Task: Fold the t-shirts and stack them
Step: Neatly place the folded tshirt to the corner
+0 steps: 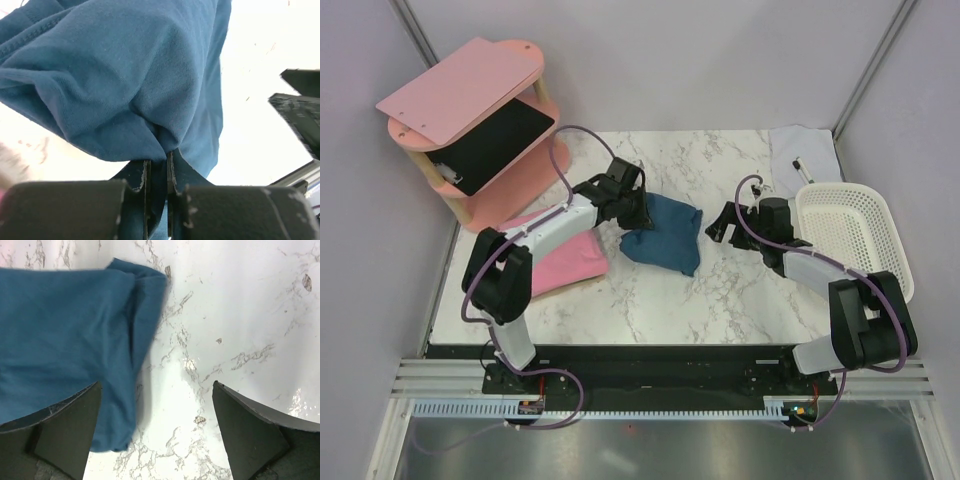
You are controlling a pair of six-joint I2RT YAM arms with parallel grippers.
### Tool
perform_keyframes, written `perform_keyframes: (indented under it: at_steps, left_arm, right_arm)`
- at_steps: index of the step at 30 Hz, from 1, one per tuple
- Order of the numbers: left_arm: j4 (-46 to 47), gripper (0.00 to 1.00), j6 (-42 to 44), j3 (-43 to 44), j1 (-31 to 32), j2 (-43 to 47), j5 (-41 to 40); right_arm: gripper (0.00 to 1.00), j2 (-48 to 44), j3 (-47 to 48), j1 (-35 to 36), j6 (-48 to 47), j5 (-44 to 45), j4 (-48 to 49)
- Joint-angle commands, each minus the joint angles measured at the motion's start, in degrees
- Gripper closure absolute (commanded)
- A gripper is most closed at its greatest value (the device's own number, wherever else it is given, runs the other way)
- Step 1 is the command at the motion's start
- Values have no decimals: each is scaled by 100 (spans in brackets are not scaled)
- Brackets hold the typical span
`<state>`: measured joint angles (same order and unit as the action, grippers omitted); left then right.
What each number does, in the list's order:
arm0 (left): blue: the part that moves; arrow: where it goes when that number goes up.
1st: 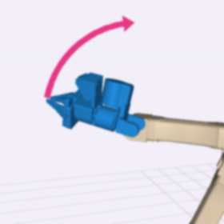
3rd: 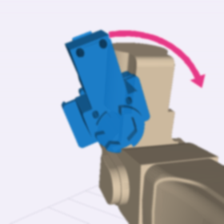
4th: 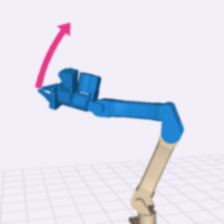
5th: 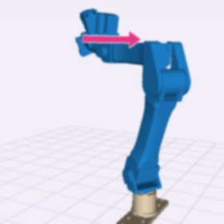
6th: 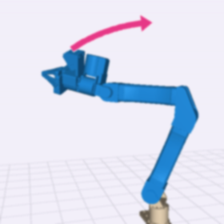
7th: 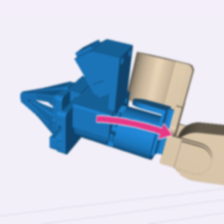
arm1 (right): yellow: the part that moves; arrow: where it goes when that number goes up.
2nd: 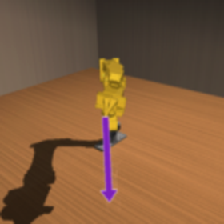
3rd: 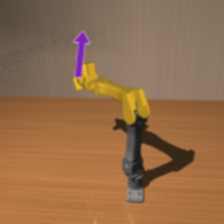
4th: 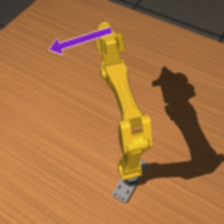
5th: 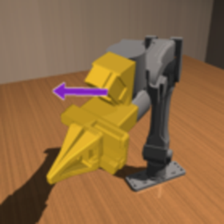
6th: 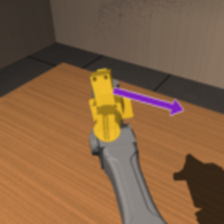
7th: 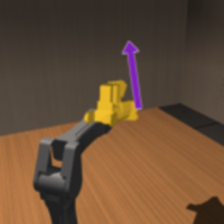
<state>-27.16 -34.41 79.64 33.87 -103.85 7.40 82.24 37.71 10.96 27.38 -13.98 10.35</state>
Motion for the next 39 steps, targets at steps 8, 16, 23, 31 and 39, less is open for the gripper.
perform_keyframes:
  at_steps: [8,16,23,31,39]
  left_arm:
    - [-993,98,242,307,-363,1156,-573]
    - [-1186,98,347,-44,-1206,1921,-293]
    - [-1581,98,655,-18,-1900,2387,-160]
    - [-1951,98,769,-386,-2542,2932,-125]
    - [-2057,98,989,-1046,-3351,3433,77]
  right_arm:
    - [2,143,-387,-24,110,-202,371]
    - [2,258,-642,-15,233,-413,696]
    - [2,319,-730,-6,251,-465,784]
    - [2,372,-783,11,304,-536,890]
    - [2,425,-809,55,339,-571,978]
